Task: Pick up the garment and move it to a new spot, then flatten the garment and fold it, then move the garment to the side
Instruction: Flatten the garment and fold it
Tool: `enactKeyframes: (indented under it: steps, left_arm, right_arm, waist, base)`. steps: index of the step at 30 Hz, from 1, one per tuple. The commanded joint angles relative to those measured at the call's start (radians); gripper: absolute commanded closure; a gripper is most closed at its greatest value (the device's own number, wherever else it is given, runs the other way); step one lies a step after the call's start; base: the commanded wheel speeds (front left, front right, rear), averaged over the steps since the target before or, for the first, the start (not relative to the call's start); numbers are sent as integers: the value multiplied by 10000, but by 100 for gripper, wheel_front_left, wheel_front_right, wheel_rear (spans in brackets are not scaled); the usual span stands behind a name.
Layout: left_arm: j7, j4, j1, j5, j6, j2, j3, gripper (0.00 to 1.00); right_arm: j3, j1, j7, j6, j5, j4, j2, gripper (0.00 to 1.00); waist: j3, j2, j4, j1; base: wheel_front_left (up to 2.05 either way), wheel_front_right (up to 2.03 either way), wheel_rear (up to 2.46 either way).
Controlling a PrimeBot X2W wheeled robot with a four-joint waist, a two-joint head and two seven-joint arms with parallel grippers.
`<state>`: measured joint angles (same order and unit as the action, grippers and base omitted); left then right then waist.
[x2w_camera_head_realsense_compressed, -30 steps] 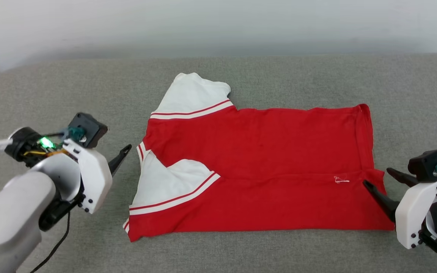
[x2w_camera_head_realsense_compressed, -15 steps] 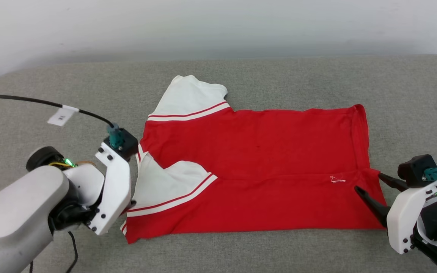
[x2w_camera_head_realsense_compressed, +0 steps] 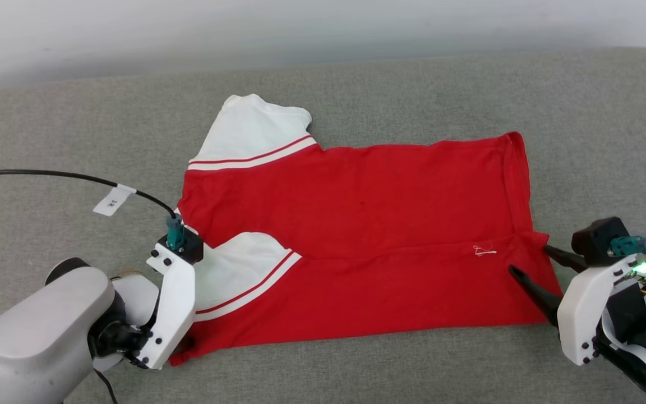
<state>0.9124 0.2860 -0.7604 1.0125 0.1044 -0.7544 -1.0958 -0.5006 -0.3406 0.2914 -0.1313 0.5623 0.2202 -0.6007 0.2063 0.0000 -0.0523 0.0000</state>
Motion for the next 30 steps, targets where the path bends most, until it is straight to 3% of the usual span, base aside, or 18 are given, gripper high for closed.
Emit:
enactKeyframes:
  steps: [1, 4, 5, 6, 10, 13, 22, 26, 30]
  left_arm:
    - [-11, 211, 247, -37, -14, 123, -164, 0]
    - [-3, 544, 444, -42, 45, 248, -382, 0]
    - [-21, 620, 480, -30, 46, 268, -429, 62]
    - [-26, 664, 508, 3, 69, 283, -459, 100]
    - [-144, 567, 444, 179, 163, 274, -435, 100]
    - [-279, 326, 270, 69, 207, 87, -475, 100]
    - [-790, -598, -207, -180, 237, -236, -601, 100]
    - [-911, -936, -337, -320, 243, -221, -773, 100]
    - [-980, -1173, -568, -356, 243, -121, -870, 100]
  right_arm:
    - [-52, -182, 28, 11, -37, -8, 34, 0]
    - [-130, -298, 17, 11, -1, 25, 11, 0]
    - [-139, -341, 35, 11, 26, 21, -20, 0]
    - [-137, -366, 57, 11, 47, 23, -64, 0]
    - [-75, -547, 215, 11, 196, -175, -370, 0]
    - [-242, -759, 810, 11, 307, -494, -988, 0]
    - [-1199, -1728, 4176, 11, 1485, -1717, -2941, 0]
    - [-1762, -1890, 5571, 11, 1817, -1694, -3260, 0]
    - [-1935, -1893, 5952, 11, 1864, -1149, -2840, 0]
  waist:
    - [168, 0, -118, 0]
    - [243, 0, -175, 0]
    - [237, 0, -182, 0]
    - [212, 0, -181, 0]
    - [-55, 0, -85, 0]
    - [-299, 0, 7, 0]
    - [-455, 0, 342, 0]
    - [-260, 0, 518, 0]
    - [20, 0, 717, 0]
  base:
    - [0, 0, 0]
    - [0, 0, 0]
    - [0, 0, 0]
    - [0, 0, 0]
    - [0, 0, 0]
    - [0, 0, 0]
    - [0, 0, 0]
    - [0, 0, 0]
    - [0, 0, 0]
